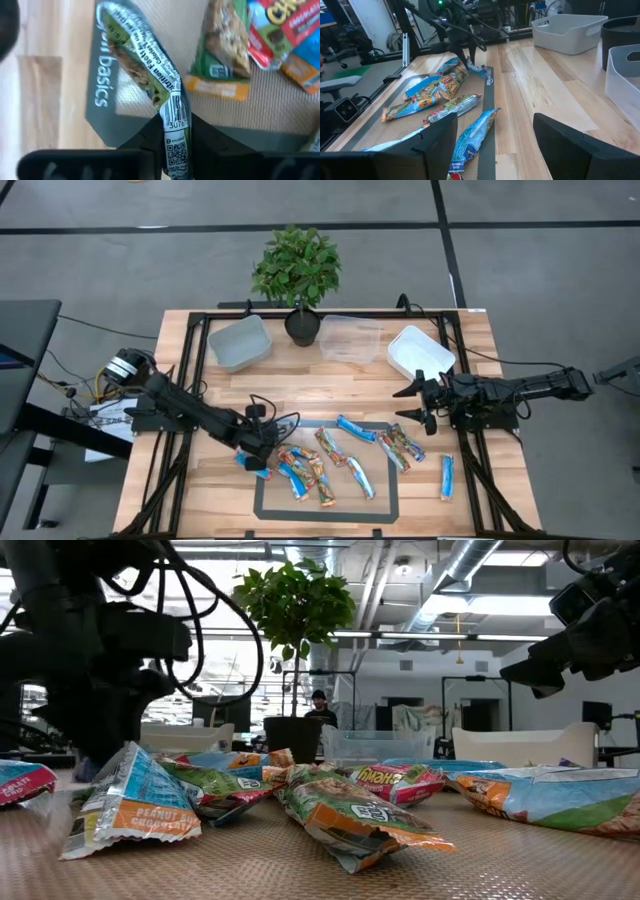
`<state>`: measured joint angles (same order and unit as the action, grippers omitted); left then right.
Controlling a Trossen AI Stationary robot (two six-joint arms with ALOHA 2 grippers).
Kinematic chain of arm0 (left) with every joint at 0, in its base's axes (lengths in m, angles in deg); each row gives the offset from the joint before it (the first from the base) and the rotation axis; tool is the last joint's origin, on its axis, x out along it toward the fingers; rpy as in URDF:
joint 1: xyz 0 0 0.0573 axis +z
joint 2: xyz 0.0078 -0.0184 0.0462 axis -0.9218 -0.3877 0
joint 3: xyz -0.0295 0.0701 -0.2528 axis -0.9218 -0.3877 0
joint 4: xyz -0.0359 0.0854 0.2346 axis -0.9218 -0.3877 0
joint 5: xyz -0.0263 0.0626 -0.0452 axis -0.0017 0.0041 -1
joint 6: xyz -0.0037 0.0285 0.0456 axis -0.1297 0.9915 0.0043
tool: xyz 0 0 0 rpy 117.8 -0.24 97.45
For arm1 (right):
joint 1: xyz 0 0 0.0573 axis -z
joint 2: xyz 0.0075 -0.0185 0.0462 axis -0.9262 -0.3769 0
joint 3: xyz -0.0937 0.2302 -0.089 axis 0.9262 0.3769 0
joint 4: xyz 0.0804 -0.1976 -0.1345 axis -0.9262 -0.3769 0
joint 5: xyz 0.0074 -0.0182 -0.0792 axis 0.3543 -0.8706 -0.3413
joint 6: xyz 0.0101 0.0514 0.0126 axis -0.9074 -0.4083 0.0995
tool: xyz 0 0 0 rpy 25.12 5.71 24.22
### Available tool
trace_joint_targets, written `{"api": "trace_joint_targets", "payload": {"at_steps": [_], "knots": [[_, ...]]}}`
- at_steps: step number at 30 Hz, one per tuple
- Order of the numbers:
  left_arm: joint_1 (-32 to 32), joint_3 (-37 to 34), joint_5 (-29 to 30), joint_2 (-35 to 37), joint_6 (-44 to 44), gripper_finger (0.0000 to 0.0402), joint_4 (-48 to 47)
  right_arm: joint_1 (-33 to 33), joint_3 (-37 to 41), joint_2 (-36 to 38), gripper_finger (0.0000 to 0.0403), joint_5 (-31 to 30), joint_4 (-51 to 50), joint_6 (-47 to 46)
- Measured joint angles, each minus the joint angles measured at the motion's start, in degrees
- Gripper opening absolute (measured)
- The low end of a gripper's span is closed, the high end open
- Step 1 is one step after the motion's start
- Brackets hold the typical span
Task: Pick and place Granola Bars by type
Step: Put the blue granola bar into the gray bin
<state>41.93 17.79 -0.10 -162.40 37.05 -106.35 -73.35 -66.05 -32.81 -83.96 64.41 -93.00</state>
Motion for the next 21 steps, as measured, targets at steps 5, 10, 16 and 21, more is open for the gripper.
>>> {"api": "trace_joint_targets", "payload": {"at_steps": [5, 10, 16, 21], "knots": [[1.22, 0.0, 4.57, 2.87, 0.19, 0.0043, 1.2, 0.0, 0.0, -0.01, 0.0256, 0.0, 0.0, 0.0], [4.17, 0.0, 12.89, 8.19, 0.63, 0.005, 0.47, 0.0, 0.0, -0.02, 0.0256, 0.0, 0.02, 0.0], [10.59, 0.0, 21.53, 17.31, 0.88, 0.0047, -6.86, 0.0, 0.01, 0.0, 0.0256, -0.01, 0.01, 0.0], [17.69, 0.0, 26.52, 25.77, 0.6, 0.0047, -15.22, 0.0, 0.02, 0.0, 0.0256, -0.02, 0.0, 0.0]]}}
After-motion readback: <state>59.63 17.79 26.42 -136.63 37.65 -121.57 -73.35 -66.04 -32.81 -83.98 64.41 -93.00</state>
